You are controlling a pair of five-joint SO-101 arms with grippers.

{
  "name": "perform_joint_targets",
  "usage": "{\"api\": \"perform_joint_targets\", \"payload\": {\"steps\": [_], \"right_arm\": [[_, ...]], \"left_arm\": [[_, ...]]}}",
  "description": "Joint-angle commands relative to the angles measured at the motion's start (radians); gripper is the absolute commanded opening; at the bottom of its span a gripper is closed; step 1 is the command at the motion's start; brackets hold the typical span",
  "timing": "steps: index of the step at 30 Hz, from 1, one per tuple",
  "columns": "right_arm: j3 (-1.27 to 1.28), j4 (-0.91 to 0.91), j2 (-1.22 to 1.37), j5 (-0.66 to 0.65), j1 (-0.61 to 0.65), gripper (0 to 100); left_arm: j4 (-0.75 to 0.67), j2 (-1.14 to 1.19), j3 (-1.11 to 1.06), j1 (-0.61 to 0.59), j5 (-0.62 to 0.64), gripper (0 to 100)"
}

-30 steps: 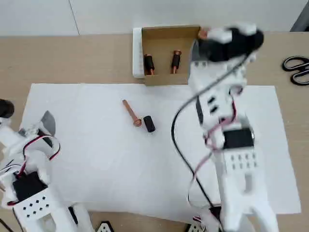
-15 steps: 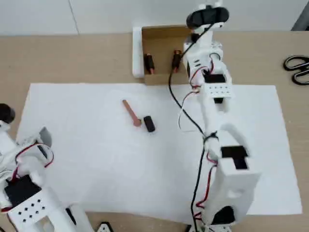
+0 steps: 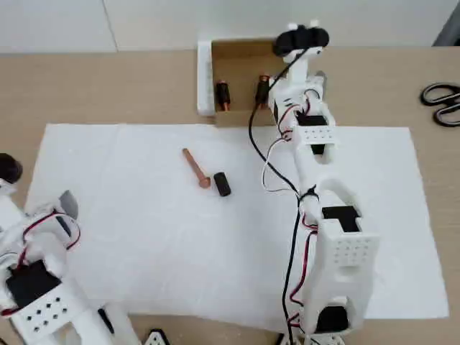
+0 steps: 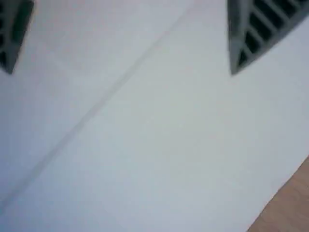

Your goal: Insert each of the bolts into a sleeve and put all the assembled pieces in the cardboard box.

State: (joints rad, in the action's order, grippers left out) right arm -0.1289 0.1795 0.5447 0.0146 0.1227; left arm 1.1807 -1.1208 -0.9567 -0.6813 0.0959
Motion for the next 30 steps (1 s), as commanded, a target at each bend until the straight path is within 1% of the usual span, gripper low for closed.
{"api": "perform_joint_targets", "payload": {"steps": [1, 3, 6, 11, 14, 16, 20, 25, 27, 30], "right_arm": [[-0.055, -0.015, -0.085, 0.0, 0.001, 34.6], [-0.049, 0.002, -0.145, 0.0, 0.002, 34.6], [-0.046, 0.113, -0.26, 0.017, 0.022, 34.6], [-0.044, 0.412, -0.481, 0.097, 0.099, 34.5], [-0.037, 0.607, -0.576, 0.103, 0.182, 34.5], [0.006, 0.679, -0.618, 0.103, 0.231, 34.5], [0.16, 0.748, -0.685, 0.097, 0.291, 34.5], [0.364, 0.756, -0.71, 0.098, 0.302, 34.6], [0.405, 0.757, -0.702, 0.1, 0.306, 34.6], [0.45, 0.75, -0.702, 0.097, 0.349, 34.6]], "left_arm": [[0.003, -0.018, 0.044, 0.002, -0.006, 27], [0.005, -0.018, 0.044, 0.002, -0.009, 27], [0.005, -0.018, 0.045, 0.002, -0.032, 27], [0.005, -0.018, 0.044, 0.002, -0.04, 27], [0.005, -0.018, 0.041, 0.002, -0.04, 27], [0.005, -0.018, 0.039, 0.002, -0.04, 27], [0.021, -0.018, 0.039, 0.002, -0.04, 27], [0.061, -0.018, 0.039, 0.002, -0.04, 27], [0.071, -0.018, 0.039, 0.002, -0.04, 27], [0.091, -0.018, 0.044, 0.002, -0.04, 27]]}}
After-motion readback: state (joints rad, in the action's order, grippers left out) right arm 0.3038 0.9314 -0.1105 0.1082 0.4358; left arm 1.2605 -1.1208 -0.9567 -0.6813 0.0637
